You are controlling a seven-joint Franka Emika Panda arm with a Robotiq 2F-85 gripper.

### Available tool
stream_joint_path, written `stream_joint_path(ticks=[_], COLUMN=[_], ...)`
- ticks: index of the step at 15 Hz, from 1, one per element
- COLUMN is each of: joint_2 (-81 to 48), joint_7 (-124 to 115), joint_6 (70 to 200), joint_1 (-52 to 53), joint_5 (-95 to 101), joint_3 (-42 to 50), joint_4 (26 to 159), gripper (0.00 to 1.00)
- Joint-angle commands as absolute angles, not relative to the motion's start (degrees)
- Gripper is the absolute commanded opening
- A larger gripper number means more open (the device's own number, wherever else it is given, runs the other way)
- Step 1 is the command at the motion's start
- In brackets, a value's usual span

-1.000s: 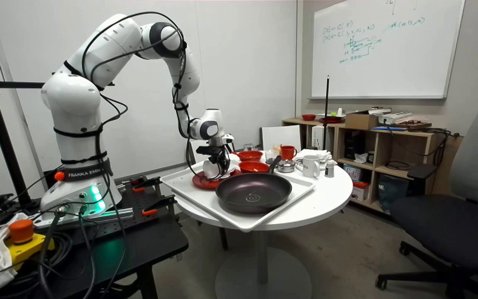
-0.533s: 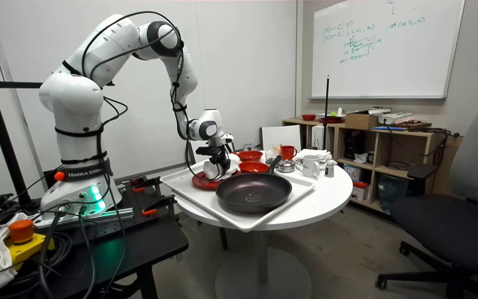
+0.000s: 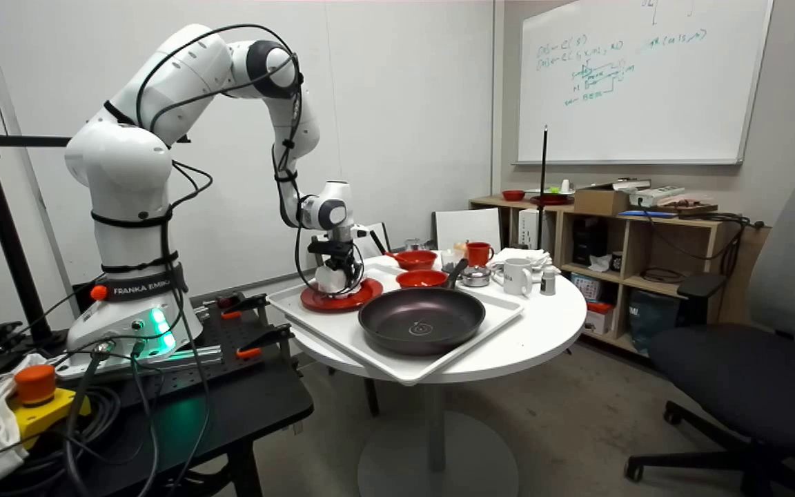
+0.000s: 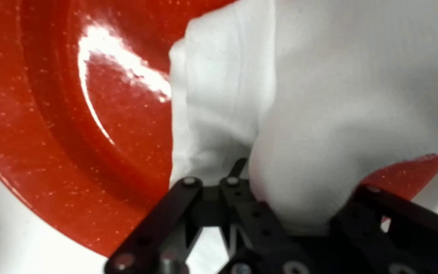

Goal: Use the cloth to wipe the plate

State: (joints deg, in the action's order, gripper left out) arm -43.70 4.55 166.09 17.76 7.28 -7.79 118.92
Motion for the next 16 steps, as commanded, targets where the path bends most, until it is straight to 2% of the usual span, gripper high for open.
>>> stream_joint_path(ticks=[1, 9, 16], joint_2=[-47.6, -47.2, -40.7], joint_7=[9.4, 16.6, 9.5], joint_6=[163.5, 153.4, 152.9], joint_1=[15.9, 8.6, 9.7], joint_5=[8.3, 5.1, 4.9], joint_3=[-12.7, -18.9, -14.6], joint_4=[116.9, 118.9, 125.4], gripper=[0.11, 0.11, 0.11])
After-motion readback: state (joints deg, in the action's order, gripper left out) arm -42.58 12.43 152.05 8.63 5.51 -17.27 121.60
